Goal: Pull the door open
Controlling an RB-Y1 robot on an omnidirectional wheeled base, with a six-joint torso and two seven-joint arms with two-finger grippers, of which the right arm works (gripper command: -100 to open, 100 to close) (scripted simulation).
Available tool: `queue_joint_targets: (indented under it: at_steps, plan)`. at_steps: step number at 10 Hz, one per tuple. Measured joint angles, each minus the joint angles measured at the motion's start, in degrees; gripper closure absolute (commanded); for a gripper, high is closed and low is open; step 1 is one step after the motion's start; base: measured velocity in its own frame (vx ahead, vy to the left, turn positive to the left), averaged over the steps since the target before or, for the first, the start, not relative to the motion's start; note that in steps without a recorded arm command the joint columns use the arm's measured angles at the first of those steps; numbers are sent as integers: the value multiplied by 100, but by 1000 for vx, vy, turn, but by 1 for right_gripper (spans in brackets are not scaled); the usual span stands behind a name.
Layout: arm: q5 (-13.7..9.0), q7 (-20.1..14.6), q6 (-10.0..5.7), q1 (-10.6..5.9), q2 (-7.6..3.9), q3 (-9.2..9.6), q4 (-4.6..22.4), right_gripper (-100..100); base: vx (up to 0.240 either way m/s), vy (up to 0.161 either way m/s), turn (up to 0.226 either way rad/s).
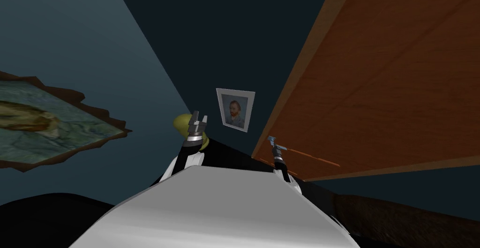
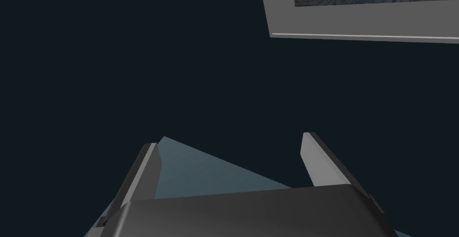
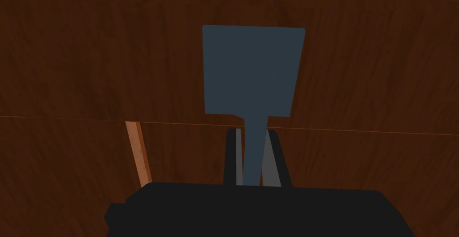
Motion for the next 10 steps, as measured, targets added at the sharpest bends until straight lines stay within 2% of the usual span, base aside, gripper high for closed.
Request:
queue_joint_targets:
  at_steps: [3, 7, 9, 10]
  plan:
    - [67, -155, -92, 103, -88, 133, -33, 100, -200, -47, 116]
    - [197, -441, -298, 273, -260, 383, -25, 100, -224, -52, 123]
    - [235, -513, -344, 320, -281, 457, -24, 100, -120, -16, 93]
    - [249, -556, -385, 389, -334, 488, -61, 100, -205, -51, 106]
